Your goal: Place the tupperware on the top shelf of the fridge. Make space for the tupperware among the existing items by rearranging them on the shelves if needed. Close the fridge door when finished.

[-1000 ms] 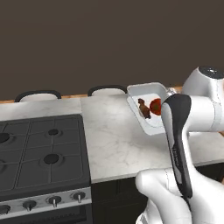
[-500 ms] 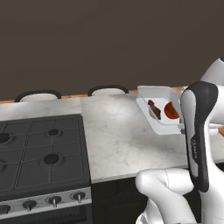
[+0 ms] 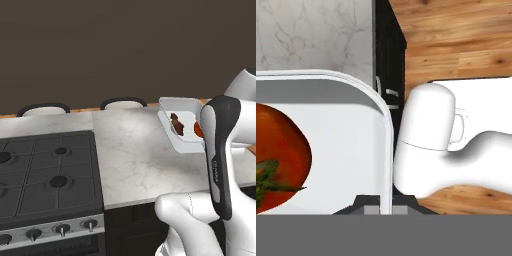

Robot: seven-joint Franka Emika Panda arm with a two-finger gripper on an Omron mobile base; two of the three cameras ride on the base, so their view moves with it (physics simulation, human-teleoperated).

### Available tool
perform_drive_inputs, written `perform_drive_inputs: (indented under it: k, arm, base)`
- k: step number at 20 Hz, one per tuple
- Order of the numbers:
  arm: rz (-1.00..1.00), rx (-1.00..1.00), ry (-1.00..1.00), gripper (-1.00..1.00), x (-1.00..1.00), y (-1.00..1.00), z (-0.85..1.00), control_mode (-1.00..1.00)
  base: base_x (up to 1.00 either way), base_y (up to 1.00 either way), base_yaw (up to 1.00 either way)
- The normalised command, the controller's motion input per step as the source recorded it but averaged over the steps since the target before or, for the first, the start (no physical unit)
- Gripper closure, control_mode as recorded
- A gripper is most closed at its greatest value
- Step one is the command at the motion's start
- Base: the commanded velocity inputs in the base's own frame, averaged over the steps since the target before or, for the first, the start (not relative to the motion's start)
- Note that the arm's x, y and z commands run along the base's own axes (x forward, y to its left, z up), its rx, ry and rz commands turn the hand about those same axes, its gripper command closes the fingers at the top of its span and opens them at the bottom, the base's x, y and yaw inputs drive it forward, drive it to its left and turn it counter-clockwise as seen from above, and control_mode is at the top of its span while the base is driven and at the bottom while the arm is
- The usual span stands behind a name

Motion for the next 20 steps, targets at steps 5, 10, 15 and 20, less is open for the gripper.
perform_drive_inputs:
  k: [5, 10, 15, 20]
  arm:
    - [0.00, 0.00, 0.00, 1.00, 0.00, 0.00, 0.00, 1.00]
    - [0.00, 0.00, 0.00, 1.00, 0.00, 0.00, 0.00, 1.00]
    - [0.00, 0.00, 0.00, 1.00, 0.00, 0.00, 0.00, 1.00]
    - [0.00, 0.00, 0.00, 1.00, 0.00, 0.00, 0.00, 1.00]
  base:
    - [-0.47, 0.00, 0.04]
    - [-0.94, 0.00, 0.19]
    - [-0.72, 0.00, 0.36]
    - [-0.21, 0.00, 0.67]
